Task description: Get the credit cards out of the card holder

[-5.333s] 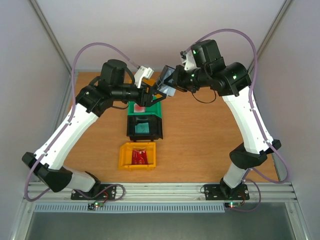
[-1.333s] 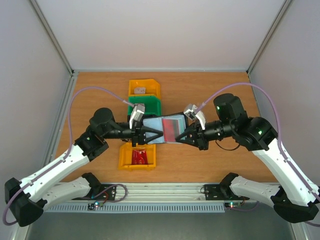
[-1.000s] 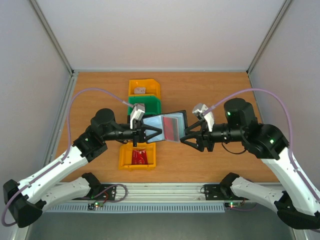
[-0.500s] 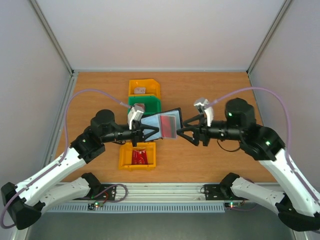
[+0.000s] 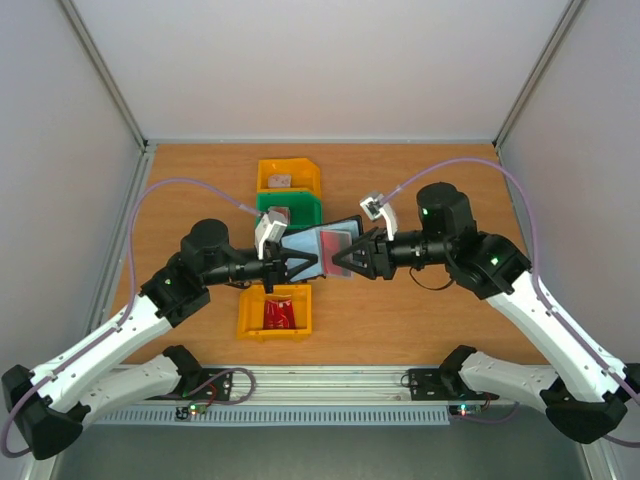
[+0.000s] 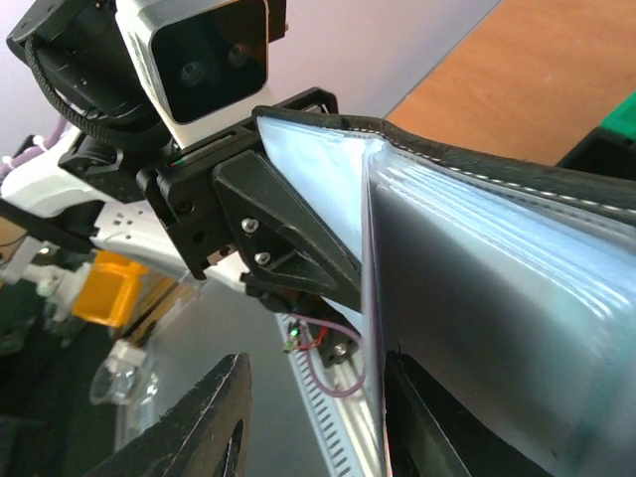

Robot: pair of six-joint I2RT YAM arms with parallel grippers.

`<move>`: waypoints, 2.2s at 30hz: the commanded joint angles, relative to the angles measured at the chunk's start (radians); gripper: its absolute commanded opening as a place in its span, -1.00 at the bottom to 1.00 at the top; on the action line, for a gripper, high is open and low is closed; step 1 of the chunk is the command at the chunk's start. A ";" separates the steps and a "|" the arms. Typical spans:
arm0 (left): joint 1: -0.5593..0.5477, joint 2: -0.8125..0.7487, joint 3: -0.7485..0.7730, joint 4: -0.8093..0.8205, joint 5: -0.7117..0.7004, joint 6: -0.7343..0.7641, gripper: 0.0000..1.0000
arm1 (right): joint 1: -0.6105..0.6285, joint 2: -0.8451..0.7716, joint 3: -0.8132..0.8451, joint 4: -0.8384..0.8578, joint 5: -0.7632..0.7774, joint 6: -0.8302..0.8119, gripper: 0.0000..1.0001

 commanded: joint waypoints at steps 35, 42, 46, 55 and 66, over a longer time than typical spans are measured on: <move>-0.006 -0.050 -0.063 0.261 0.118 -0.069 -0.99 | 0.187 -0.125 0.122 -0.284 0.525 -0.127 0.97; -0.006 -0.046 -0.055 0.284 0.147 -0.094 -1.00 | 0.187 -0.036 0.126 -0.167 0.318 -0.199 0.97; -0.006 -0.045 -0.037 0.256 0.152 -0.082 -1.00 | 0.186 0.016 0.146 -0.190 0.325 -0.200 0.96; -0.006 -0.068 -0.041 0.247 0.205 -0.084 -1.00 | 0.187 -0.018 0.091 -0.120 0.205 -0.179 -0.36; -0.006 -0.107 -0.051 0.212 0.260 -0.068 0.25 | 0.183 -0.140 0.057 -0.143 0.283 -0.164 -0.98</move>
